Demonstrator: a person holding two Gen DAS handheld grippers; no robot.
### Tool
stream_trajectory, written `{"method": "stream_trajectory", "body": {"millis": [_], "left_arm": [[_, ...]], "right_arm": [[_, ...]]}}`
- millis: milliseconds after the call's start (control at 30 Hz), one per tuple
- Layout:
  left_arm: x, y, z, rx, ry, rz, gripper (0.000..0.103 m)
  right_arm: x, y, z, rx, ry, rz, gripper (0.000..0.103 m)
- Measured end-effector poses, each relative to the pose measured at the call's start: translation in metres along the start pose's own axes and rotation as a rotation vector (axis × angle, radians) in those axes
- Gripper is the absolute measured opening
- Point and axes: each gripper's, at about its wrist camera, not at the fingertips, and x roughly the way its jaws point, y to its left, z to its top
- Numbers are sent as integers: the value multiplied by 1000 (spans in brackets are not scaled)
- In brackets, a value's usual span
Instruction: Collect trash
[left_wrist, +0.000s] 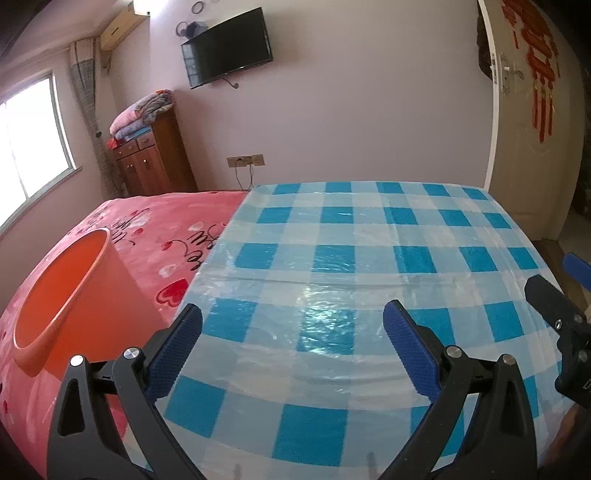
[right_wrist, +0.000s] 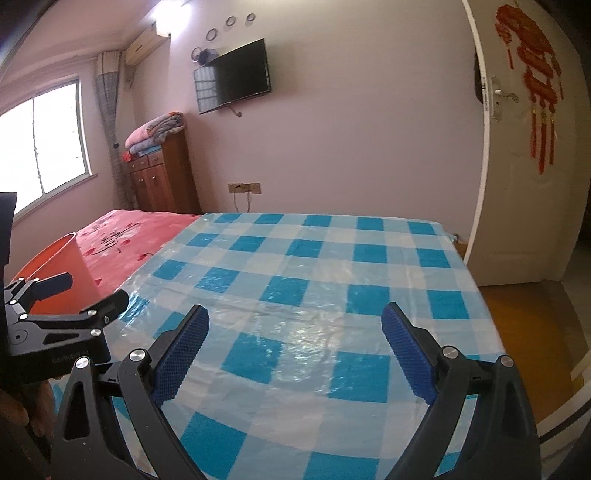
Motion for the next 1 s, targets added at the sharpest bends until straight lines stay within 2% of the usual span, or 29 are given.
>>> {"method": "stream_trajectory", "body": {"millis": [533,1000], "left_arm": [[20,-45,5,19,31,-40,99],[24,-68,4,31,33,-78,99]], "right_arm": [[5,-48,-3,49,-17,-92,93],[7,-82,-7,77,-36,-178,93]]}}
